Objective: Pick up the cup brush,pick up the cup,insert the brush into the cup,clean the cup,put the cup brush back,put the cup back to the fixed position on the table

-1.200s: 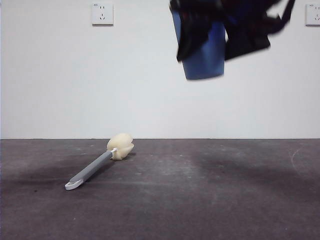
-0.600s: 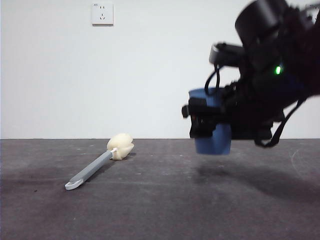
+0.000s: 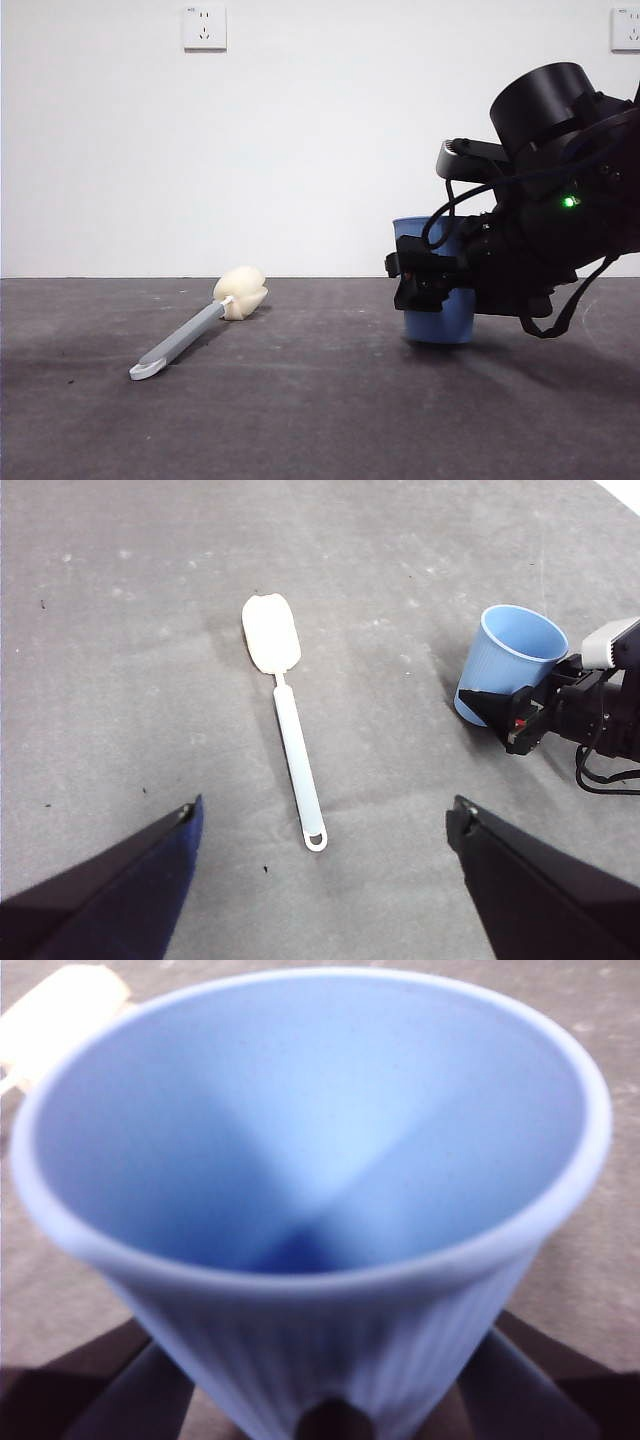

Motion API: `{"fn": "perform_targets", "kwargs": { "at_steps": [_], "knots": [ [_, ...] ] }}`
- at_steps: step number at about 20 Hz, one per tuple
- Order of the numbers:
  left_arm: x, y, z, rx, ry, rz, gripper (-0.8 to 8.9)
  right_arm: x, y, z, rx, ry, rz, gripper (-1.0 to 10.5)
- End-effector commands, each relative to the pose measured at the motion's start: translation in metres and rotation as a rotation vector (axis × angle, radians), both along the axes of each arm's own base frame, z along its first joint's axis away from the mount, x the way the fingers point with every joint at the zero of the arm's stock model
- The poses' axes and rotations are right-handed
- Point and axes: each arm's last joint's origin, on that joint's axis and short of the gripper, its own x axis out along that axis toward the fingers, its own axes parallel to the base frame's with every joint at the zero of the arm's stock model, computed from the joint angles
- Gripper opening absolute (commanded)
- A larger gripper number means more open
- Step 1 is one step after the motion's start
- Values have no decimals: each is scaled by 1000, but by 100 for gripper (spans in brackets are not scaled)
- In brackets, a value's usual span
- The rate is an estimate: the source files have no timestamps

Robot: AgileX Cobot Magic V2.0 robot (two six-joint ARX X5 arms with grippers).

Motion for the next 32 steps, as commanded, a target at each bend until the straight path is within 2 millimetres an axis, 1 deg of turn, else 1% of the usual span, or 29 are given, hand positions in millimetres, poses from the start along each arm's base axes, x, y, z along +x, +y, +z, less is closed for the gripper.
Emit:
{"fn": "perform_targets", "kwargs": {
  "at_steps": [1, 3, 6, 7, 9, 10, 11, 14, 16, 17, 21, 23, 25, 28, 31, 32],
  "knots": [
    [0, 0, 1, 2, -10, -1, 409, -2, -1, -5, -24, 28, 12, -16],
    [0, 0, 1, 2, -9, -1, 409, -4, -2, -9, -33, 77, 54, -4],
    [0, 0, 1, 2, -9, -1, 409, -5, -2, -12, -46, 109, 70, 16],
    [0, 1, 1, 3, -8, -1, 409, -5, -2, -12, -44, 111, 75, 89],
    [-1, 1, 0, 7, -3, -1, 409, -6, -2, -13, -42, 120, 73, 277],
    [-1, 1, -1, 11, 3, -1, 409, -6, -3, -13, -42, 125, 72, 340],
    [-1, 1, -1, 16, 9, -1, 409, -6, -3, -14, -46, 131, 71, 391],
    [-2, 2, -3, 31, 30, -1, 409, -7, -3, -14, -49, 138, 70, 480],
    [-3, 2, -4, 37, 39, -2, 409, -7, -3, -15, -50, 141, 71, 487],
    [-3, 2, -4, 39, 41, -2, 409, -7, -3, -15, -47, 146, 67, 514],
    [-3, 3, -5, 43, 46, -1, 409, -8, -3, -14, -43, 157, 63, 515],
    [-3, 3, -5, 43, 46, -1, 409, -9, -4, -9, -44, 156, 64, 515],
    [-3, 3, -5, 43, 46, -1, 409, -10, -4, 1, -37, 140, 64, 515],
    [-3, 3, -5, 43, 46, -1, 409, -16, -8, 22, -30, 126, 64, 514],
    [-3, 3, -5, 43, 46, -1, 409, -30, -15, 36, -63, 204, 63, 514],
    [-3, 3, -5, 43, 46, -1, 409, -37, -18, 41, -81, 246, 64, 514]
  ]
}}
